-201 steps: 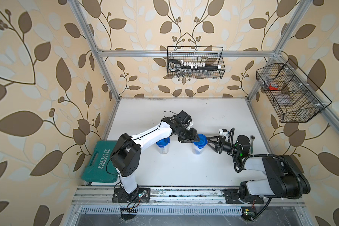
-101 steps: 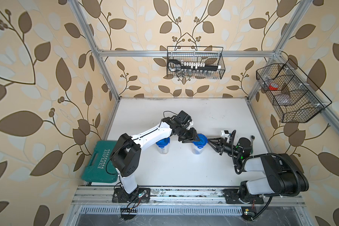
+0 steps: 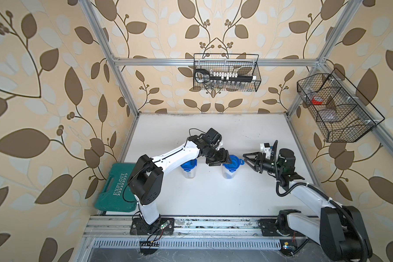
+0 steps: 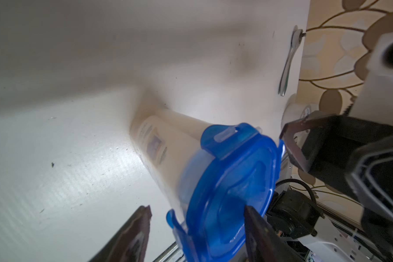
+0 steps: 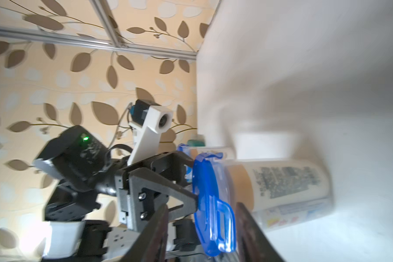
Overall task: Take out toiletry kits
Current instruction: Unfasten the latch on the container, then adjust the container at the center of the board.
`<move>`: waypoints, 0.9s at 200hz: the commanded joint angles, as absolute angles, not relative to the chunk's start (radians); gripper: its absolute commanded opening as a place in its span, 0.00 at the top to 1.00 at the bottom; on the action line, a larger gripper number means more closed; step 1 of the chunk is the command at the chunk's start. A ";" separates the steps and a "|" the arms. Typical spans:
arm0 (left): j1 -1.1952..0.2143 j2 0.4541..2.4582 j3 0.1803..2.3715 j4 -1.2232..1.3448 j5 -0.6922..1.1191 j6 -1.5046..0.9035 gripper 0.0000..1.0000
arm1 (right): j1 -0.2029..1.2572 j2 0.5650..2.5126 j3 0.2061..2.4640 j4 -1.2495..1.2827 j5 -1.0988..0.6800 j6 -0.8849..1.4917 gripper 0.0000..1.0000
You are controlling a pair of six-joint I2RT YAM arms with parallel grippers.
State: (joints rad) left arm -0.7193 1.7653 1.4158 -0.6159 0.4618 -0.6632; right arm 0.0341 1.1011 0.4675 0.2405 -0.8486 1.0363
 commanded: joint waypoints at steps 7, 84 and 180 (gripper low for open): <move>-0.720 1.790 1.479 -0.762 0.372 -0.629 0.11 | 0.045 1.051 0.558 -0.362 -0.608 0.723 0.47; -0.718 1.800 1.543 -0.735 0.373 -0.529 0.14 | 0.362 1.168 0.742 -0.490 -0.253 0.739 0.59; -0.705 1.802 1.514 -0.732 0.362 -0.520 0.20 | 0.626 1.102 0.749 -0.532 -0.099 0.852 0.37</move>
